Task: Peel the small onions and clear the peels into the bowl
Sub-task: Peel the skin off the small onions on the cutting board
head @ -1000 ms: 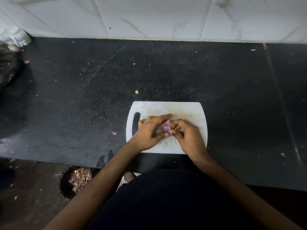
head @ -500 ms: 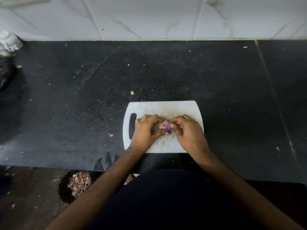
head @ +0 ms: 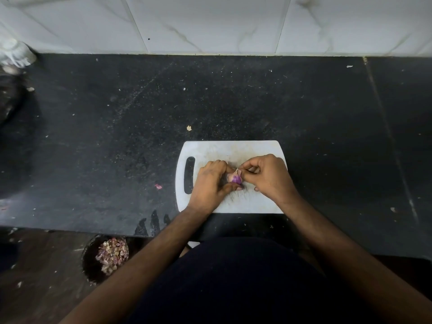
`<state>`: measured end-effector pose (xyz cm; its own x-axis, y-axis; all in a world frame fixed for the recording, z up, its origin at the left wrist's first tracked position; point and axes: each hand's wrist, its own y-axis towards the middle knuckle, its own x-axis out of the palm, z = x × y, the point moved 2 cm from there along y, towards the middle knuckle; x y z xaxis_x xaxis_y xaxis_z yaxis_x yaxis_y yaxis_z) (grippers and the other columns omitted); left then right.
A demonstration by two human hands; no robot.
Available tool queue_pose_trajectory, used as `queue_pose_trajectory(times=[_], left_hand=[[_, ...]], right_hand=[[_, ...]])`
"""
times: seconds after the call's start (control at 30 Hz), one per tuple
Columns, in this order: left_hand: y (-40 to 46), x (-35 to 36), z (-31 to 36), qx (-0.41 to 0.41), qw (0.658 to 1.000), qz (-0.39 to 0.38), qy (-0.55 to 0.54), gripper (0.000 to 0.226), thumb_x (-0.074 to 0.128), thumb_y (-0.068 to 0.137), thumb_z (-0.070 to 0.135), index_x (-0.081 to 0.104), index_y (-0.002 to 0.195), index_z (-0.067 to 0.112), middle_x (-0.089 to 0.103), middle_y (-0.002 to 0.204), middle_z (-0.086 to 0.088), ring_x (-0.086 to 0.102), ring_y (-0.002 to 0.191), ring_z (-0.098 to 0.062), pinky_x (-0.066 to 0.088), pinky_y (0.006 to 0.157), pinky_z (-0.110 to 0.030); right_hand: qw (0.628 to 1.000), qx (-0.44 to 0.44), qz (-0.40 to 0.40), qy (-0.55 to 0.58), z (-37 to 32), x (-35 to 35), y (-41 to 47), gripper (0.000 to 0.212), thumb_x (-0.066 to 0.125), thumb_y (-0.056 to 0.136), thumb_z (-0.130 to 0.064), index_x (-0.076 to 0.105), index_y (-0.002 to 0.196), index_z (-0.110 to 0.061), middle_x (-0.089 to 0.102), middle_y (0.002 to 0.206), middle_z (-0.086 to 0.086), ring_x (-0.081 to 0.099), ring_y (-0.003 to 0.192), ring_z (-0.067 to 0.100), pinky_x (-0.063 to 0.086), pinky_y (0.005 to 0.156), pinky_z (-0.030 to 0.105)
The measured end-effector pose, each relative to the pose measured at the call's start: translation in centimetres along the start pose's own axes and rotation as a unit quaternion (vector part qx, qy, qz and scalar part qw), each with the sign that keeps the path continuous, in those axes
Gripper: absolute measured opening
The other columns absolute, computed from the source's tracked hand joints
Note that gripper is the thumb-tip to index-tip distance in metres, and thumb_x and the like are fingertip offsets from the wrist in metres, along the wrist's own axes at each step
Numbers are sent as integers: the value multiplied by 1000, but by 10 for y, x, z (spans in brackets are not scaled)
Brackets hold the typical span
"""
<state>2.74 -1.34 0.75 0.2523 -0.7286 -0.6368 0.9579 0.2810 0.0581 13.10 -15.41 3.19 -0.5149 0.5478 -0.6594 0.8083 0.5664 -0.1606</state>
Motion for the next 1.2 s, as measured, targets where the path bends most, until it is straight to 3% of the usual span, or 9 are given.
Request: queue_pose_trajectory(times=[0.13,0.3,0.47,0.57,0.63,0.73,0.83,1.0,1.2], left_hand=[[0,0,2,-1,1000,3,10,35,85,78,35,63,98,17,47,91,27,49,89,-10,41,78,-28],[-2,2,-2,-8,1000,1,12,33,83,80,33,62,100,17,61,96,6,54,89,-16,49,80,-41],[-9,1,-11,-38,999,16,-34,36,86,76,40,60,96,25,61,95,20,55,90,-1,47,80,-31],[-11,0,-22,-66,996,20,-58,40,89,71,45,59,94,31,69,102,12,61,97,-6,53,84,-32],[-11,1,-24,-73,995,24,-61,41,89,69,48,59,95,35,70,105,10,63,100,-9,54,87,-37],[-13,3,-21,-53,996,33,-66,37,88,74,42,59,98,37,71,104,13,64,100,-11,54,89,-44],[-15,5,-18,-20,998,33,-53,31,83,82,34,61,104,36,68,108,17,62,102,-12,50,93,-47],[-19,7,-14,-25,999,23,-2,32,76,89,34,65,119,30,64,117,15,52,115,-8,26,101,-33],[-15,6,-15,-17,999,8,30,27,75,89,33,61,111,25,63,108,10,51,107,-10,27,94,-36]], right_hand=[[998,-8,18,-61,-5,5,-2,18,81,81,-27,79,97,-21,78,86,-5,70,73,8,61,71,34],[994,-12,22,-109,-12,11,-9,15,77,84,-34,74,92,-21,73,81,-7,66,72,9,55,69,30],[991,16,60,-122,11,0,-16,4,71,87,-19,72,88,-15,72,80,-3,68,74,16,57,72,35],[989,-3,54,-138,20,-4,-20,20,63,92,-10,72,109,-18,73,103,-2,70,92,17,59,82,40],[992,-23,38,-122,14,0,-21,36,54,94,-2,67,123,-19,67,120,-4,65,107,16,56,94,36],[993,-68,43,-92,-3,8,-22,32,55,98,-13,64,128,-17,61,123,-4,60,113,15,53,95,33],[990,-97,6,-104,-15,14,-19,26,59,98,-28,66,122,-23,63,114,-7,61,106,14,55,87,35],[992,-73,-8,-106,-8,5,-10,18,70,92,-26,75,109,-25,72,99,-8,67,89,9,58,83,36],[995,-70,-6,-70,-5,3,-13,19,74,88,-23,77,107,-23,74,96,-10,67,84,6,58,81,33]])
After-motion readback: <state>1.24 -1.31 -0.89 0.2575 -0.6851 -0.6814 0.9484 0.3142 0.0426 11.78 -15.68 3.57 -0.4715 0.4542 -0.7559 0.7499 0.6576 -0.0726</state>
